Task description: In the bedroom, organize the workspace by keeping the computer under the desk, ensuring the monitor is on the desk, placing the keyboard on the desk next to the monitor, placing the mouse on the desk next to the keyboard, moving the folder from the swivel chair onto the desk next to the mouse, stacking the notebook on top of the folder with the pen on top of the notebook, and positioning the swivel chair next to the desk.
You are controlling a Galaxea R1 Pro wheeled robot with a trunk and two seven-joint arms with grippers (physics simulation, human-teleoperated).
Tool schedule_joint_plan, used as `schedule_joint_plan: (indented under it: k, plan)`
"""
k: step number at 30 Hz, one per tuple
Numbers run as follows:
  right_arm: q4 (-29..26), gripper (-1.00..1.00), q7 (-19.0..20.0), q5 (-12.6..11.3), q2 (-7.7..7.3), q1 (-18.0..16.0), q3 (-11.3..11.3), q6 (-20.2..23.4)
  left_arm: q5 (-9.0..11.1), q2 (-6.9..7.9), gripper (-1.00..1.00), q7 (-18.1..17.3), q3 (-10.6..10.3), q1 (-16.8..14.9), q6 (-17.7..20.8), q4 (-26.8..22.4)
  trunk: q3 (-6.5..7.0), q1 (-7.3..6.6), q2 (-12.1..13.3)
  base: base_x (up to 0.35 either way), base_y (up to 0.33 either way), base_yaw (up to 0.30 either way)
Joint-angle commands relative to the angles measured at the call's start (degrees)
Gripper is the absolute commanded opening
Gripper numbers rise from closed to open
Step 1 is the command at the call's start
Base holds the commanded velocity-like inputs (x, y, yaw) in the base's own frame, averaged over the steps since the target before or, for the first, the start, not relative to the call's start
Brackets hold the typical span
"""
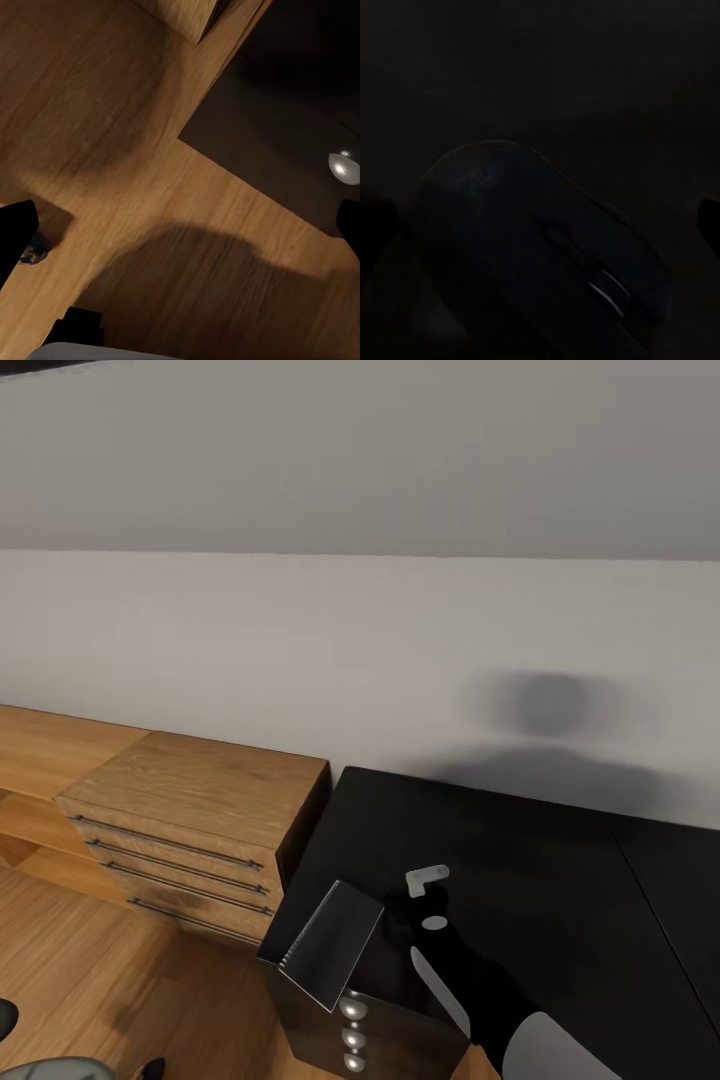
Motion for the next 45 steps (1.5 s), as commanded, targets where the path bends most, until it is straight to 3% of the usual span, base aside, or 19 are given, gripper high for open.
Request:
schedule_joint_plan:
  k: [1,6,7,31,45]
  plan:
    - [-0.1,1.0,-0.5,-0.5,-0.06,-0.1,0.2,0.2,0.6,0.01,1.0,-0.4,-0.3,0.0,-0.1,0.0,-0.06,0.0,0.0,0.0,0.0,0.0]
    - [-0.1,1.0,-0.5,-0.5,-0.07,-0.1,0.2,0.2,0.6,0.01,1.0,-0.4,-0.3,0.0,-0.1,0.0,-0.06,0.0,0.0,0.0,0.0,0.0]
    - [-0.1,-1.0,-0.5,-0.5,-0.08,-0.1,0.2,0.2,0.6,0.01,1.0,-0.4,-0.3,0.0,-0.1,0.0,-0.06,0.0,0.0,0.0,0.0,0.0]
    - [-0.1,-1.0,-0.4,-0.5,-0.11,-0.1,0.2,0.2,0.6,0.01,1.0,-0.4,-0.3,0.0,-0.1,0.0,-0.06,0.0,0.0,0.0,0.0,0.0]
    - [-0.4,-1.0,-0.5,-0.5,-1.05,-0.1,0.2,0.3,0.4,0.01,1.0,-0.4,-0.4,0.0,-0.1,0.0,-0.06,0.0,0.0,0.0,0.0,0.0]
